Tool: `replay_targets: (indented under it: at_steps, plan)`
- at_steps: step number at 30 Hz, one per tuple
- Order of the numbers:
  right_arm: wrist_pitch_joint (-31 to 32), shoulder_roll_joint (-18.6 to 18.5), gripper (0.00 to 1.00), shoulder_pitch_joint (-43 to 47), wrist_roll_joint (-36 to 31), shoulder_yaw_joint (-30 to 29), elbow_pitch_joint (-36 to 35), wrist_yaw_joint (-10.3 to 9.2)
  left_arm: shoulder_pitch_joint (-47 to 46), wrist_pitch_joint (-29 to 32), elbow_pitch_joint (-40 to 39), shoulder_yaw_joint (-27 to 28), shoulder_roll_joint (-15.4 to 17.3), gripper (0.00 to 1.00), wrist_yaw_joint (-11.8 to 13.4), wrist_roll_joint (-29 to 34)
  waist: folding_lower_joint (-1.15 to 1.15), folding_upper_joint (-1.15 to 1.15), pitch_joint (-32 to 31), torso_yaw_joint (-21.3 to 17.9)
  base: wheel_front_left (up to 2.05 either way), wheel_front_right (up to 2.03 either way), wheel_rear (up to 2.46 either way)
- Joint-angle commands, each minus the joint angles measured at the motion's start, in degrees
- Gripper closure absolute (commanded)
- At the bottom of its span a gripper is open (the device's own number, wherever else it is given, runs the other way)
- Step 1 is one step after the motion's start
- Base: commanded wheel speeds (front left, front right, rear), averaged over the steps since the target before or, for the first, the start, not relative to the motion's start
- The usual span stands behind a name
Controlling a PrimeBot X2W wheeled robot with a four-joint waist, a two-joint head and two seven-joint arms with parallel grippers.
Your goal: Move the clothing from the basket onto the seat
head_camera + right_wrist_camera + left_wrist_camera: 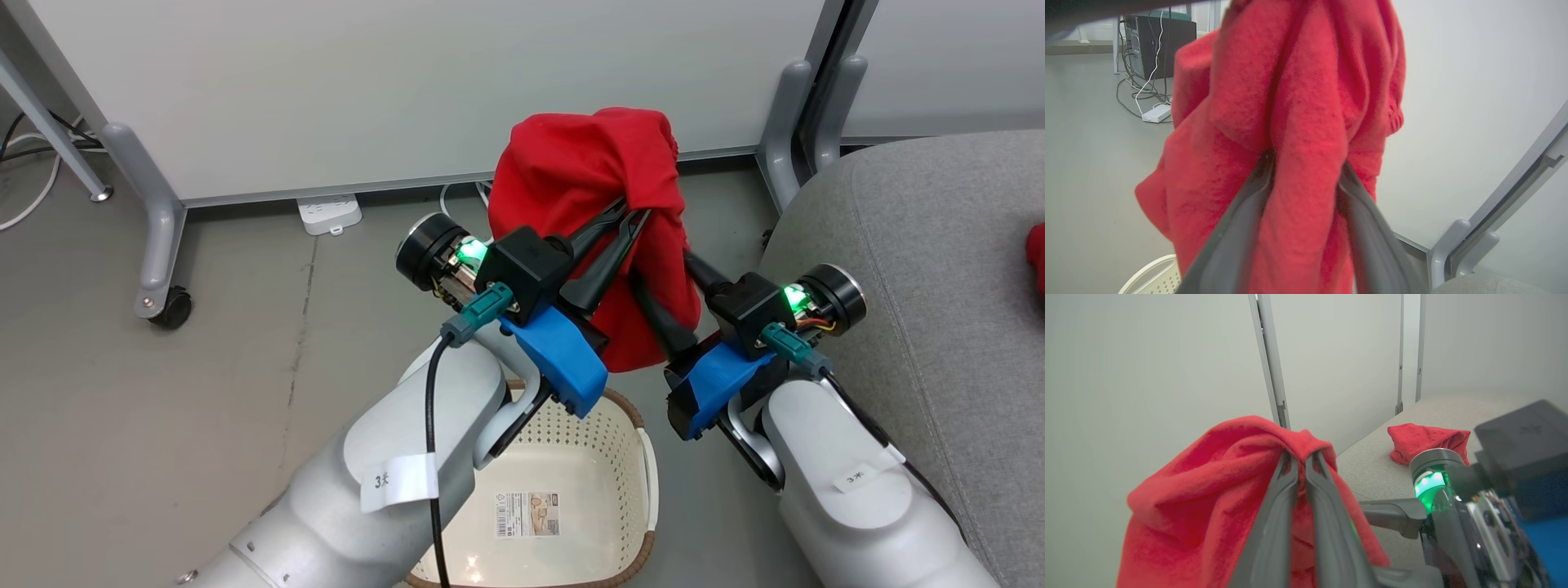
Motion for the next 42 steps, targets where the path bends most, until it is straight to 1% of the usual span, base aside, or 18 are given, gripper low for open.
replay_targets:
  at_steps: [1, 25, 26, 27, 42]
  plan:
    - [-0.2, 0.4, 1.00, -1.0, 0.4, 0.2, 0.5, 0.01, -0.8, -0.3, -0.3, -0.2, 0.0, 1.00, -0.1, 0.1, 0.00, 0.00, 0.0, 0.0, 0.00, 0.00, 0.00]
    - [-0.2, -0.3, 1.00, -0.8, 1.6, 1.2, -0.2, 0.01, -0.9, -0.3, 0.9, 0.2, 0.2, 1.00, -0.2, 0.5, 0.00, 0.00, 0.2, -0.4, 0.00, 0.00, 0.00]
    - [-0.2, -0.3, 1.00, -0.8, 1.7, 1.2, -0.3, 0.01, -0.9, -0.3, 1.0, 0.3, 0.2, 0.70, 0.0, 0.5, 0.00, 0.00, 0.2, -0.3, 0.00, 0.00, 0.00]
    - [-0.2, -0.3, 1.00, -0.8, 1.7, 1.2, -0.3, 0.01, -1.0, -0.3, 1.0, 0.3, 0.2, 0.00, 0.4, 0.8, 0.00, 0.00, 0.2, -0.3, 0.00, 0.00, 0.00]
    - [-0.2, -0.5, 1.00, 0.0, 2.0, 1.1, -0.9, 0.01, -0.5, -0.3, 1.0, 1.0, 0.5, 0.00, 0.6, 2.2, 0.00, 0.00, 0.5, -1.0, 0.00, 0.00, 0.00]
